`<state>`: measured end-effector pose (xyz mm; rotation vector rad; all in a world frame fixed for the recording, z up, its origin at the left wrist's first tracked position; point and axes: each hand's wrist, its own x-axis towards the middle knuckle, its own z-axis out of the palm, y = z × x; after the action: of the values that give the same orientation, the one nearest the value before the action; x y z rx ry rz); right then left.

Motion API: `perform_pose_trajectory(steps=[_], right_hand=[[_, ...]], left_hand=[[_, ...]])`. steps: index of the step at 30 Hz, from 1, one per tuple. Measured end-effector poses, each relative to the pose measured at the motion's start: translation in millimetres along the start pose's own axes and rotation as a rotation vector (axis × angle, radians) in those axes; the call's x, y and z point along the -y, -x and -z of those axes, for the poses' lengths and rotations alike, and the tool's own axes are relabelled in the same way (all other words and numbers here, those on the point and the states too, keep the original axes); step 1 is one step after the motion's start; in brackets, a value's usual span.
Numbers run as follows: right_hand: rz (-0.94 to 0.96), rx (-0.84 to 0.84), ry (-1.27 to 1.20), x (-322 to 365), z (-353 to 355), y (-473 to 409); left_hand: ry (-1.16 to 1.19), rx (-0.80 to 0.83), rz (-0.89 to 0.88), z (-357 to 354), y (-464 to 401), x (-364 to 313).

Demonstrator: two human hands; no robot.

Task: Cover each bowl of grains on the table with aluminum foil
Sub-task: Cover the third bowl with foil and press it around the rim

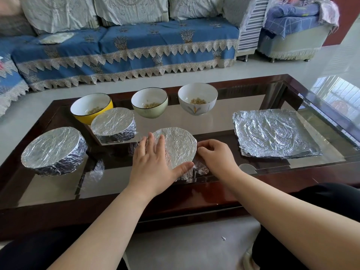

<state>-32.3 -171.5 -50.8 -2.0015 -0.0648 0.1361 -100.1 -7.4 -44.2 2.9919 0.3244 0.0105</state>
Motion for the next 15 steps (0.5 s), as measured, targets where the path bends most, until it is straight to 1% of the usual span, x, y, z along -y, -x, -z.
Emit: perform_pose_trajectory(steps=[2,4,7,10,15], right_hand=[[-0.026,0.005,-0.057,0.9,0.9,4.9],[0.004,0.044,-0.047,-0.3,0.1,9.8],[0.112,0.116,0.084,-3.9,-3.5,17.5],[0.195,0.133,0.233,-5.7,-3.6,19.9],[0.214,0.166,0.290,-3.7,-1.8,17.5]], left_hand=[[0.002,0.011,0.003,0.8,0.3,-0.5],[0.002,0.012,0.004,0.7,0.6,-0.5],[0.003,0.000,0.005,-0.9,0.1,0.8],[0.006,-0.001,0.008,-0.2,0.1,0.4],[0.021,0.008,0.012,1.8,1.1,-1.7]])
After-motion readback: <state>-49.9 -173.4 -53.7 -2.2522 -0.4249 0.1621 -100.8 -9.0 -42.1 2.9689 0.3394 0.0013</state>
